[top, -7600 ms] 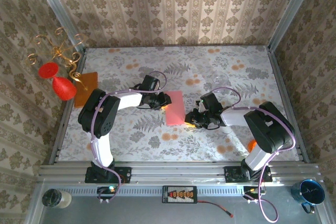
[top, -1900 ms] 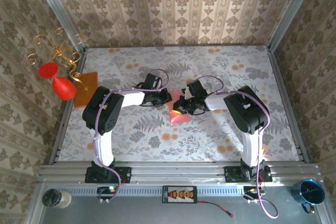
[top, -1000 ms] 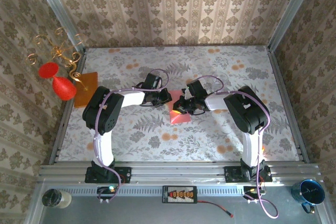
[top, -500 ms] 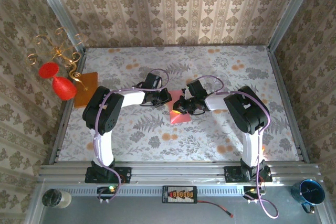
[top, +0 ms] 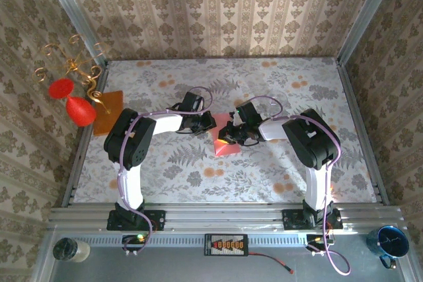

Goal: Fold a paper plane with a square sheet of paper (pick it up from the middle)

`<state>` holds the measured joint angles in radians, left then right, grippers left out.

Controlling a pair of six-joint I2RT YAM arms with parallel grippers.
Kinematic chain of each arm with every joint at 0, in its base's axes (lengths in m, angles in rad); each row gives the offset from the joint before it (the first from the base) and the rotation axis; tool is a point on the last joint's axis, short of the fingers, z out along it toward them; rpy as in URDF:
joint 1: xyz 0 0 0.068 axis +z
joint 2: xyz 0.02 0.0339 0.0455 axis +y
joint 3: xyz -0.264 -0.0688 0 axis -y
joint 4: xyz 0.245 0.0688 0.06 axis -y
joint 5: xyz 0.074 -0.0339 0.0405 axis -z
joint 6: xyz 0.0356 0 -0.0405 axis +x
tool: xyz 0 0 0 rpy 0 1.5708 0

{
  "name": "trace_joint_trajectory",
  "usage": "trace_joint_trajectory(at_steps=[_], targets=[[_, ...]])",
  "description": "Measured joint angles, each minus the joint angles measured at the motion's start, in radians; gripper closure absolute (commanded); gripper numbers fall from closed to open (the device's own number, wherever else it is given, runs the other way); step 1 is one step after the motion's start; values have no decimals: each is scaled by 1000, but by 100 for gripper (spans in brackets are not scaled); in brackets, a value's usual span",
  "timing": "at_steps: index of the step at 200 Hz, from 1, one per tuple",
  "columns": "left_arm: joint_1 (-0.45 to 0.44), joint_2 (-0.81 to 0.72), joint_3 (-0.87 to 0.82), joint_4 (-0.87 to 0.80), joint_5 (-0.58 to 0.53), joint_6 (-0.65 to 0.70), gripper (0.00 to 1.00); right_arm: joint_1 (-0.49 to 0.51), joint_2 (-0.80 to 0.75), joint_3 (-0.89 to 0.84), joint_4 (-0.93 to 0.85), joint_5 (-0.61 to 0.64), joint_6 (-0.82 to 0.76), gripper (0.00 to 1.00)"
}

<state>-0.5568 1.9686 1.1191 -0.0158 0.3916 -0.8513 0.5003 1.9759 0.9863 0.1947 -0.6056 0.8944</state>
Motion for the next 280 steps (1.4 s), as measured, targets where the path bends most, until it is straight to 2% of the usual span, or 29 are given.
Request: trace_joint_trajectory(at_steps=[73, 221, 280], targets=[[0, 2, 1, 0, 1, 0, 90, 0, 1, -14, 49, -4, 5, 95], [0, 2, 1, 0, 1, 0, 89, 0, 3, -13, 39, 0, 0, 95], [2, -11, 6, -24, 0, -2, 84, 3, 3, -11, 34, 6, 0, 87]])
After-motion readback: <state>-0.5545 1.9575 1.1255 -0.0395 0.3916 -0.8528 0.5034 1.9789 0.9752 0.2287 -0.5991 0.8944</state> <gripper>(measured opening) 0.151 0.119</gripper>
